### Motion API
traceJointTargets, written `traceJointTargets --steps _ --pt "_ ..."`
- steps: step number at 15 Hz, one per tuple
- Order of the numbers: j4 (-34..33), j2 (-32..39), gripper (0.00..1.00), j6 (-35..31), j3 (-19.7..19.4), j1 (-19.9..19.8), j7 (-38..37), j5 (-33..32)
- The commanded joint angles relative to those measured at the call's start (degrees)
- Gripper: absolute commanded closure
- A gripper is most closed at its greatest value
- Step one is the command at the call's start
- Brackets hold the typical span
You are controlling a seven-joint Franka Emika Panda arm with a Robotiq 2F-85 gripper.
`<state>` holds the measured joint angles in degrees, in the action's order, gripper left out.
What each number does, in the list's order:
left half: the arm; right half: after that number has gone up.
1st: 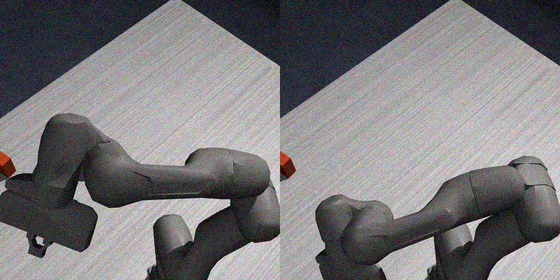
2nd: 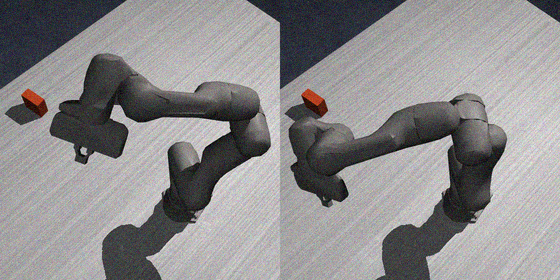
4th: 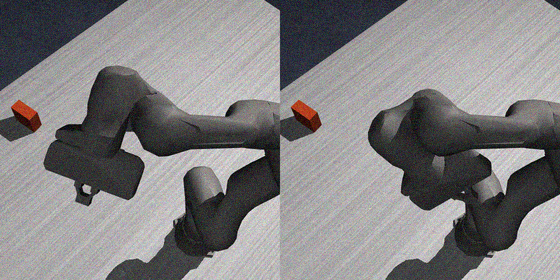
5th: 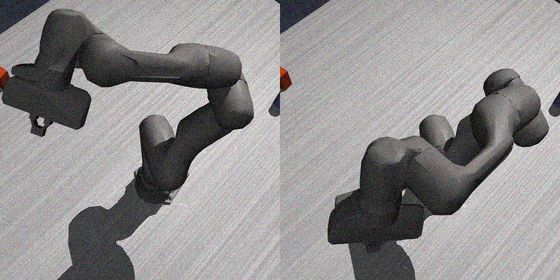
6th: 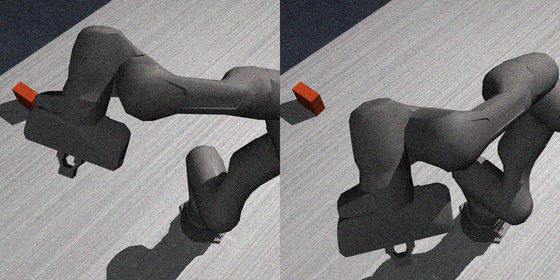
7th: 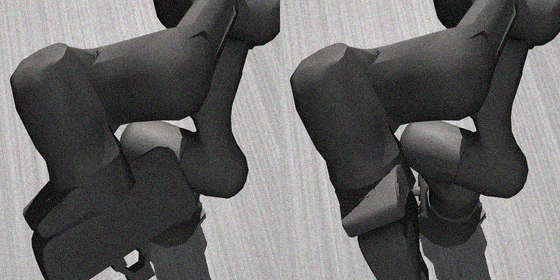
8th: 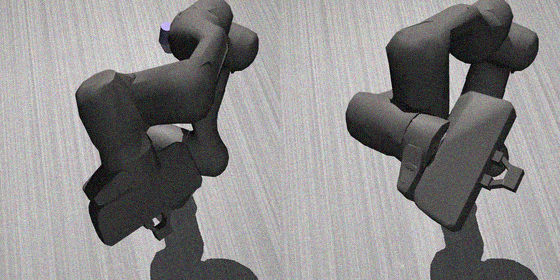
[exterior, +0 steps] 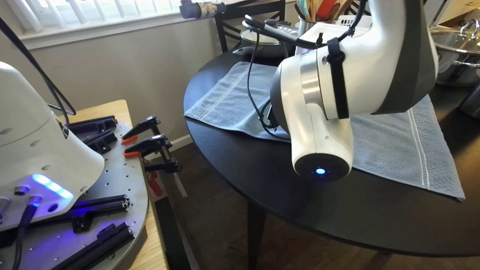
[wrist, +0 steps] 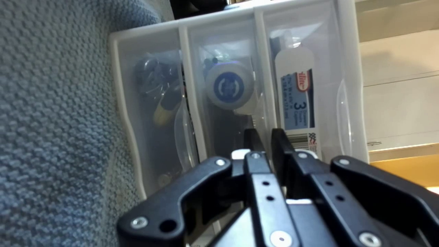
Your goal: Pull out a drawer from the miniature cabinet
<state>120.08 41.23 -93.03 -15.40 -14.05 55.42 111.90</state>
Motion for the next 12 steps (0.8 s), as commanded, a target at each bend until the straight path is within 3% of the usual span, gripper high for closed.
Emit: traceJointTargets --steps 1,12 --pt "2.02 -0.88 0.94 -0.76 -1.75 -0.79 0.44 -0.36" --pt "3.53 -1.19 0.94 1.35 -5.35 -2.22 1.32 -5.57"
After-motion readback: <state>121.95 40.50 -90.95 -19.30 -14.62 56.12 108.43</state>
